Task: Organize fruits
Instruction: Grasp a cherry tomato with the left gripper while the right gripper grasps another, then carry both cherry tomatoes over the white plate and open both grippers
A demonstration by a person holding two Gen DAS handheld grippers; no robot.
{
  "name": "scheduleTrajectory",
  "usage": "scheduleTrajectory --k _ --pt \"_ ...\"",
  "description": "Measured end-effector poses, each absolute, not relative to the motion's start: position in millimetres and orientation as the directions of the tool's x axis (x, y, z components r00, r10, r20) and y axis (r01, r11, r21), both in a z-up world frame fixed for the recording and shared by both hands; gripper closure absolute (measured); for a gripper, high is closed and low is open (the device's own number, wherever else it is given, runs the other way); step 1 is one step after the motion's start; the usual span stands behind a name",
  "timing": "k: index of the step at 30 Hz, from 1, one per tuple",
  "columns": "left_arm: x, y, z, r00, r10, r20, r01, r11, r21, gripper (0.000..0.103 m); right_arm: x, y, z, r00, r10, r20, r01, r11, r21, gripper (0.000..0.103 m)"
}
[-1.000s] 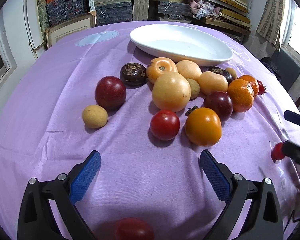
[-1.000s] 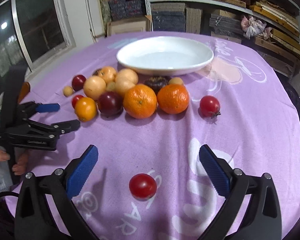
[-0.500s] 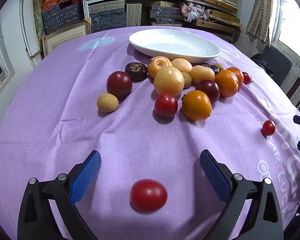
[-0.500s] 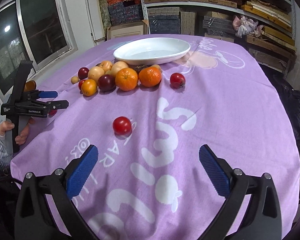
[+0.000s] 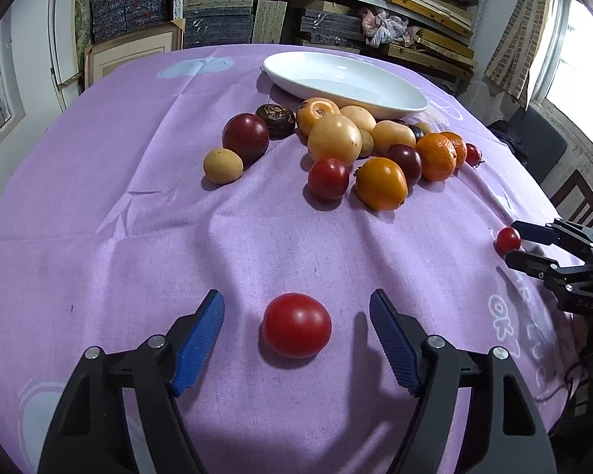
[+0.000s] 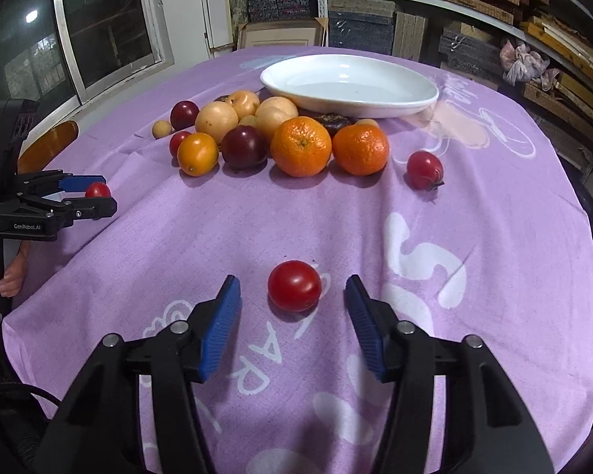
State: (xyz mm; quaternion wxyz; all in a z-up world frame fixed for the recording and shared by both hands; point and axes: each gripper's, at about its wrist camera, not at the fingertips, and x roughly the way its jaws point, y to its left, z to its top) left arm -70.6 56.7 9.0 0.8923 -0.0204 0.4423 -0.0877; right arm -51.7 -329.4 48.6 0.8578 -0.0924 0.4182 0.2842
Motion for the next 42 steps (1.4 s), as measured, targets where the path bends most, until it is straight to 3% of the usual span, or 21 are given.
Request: scheduleTrajectory --k 2,4,8,12,24,29,37,42 --pt "-72 52 9 0.596 -0.155 -0.788 0.144 0.986 -0.085 0.035 -49 -329 49 0.488 0.409 -0.772 -0.565 0.822 0.078 0.049" --pt "-76 50 10 0.598 -0.142 -0.789 0.151 0.987 -0.063 0.052 -47 -327 49 0.482 0.409 -0.774 -0.57 0.818 0.078 0.053" --pt "-81 54 11 0.59 -0.151 -0.793 0.149 0.986 -0.077 0.062 -45 -323 46 0.471 0.402 -0.785 -0.584 0.809 0.064 0.056" --pt "-87 50 11 0.598 -0.141 -0.789 0.16 0.986 -0.055 0.071 -43 -319 42 0.457 0.401 -0.794 -0.592 0.803 0.064 0.072" --pt "-85 39 11 0.633 -0.114 -0.765 0.18 0.984 0.002 0.072 -45 -323 40 0.468 0.415 -0.78 -0.589 0.805 0.074 0.077" --pt "-72 39 39 0.676 -0.129 -0.725 0.18 0.984 -0.007 0.072 -39 -327 55 0.472 0.446 -0.76 -0.586 0.803 0.106 0.077" --pt "34 12 105 0.736 -0.151 -0.66 0.189 0.982 -0.014 0.072 32 -325 149 0.618 0.495 -0.61 -0.56 0.822 0.1 0.077" --pt "111 -13 94 0.702 -0.164 -0.693 0.18 0.982 -0.05 0.072 116 -301 139 0.613 0.454 -0.646 -0.511 0.852 0.113 0.077"
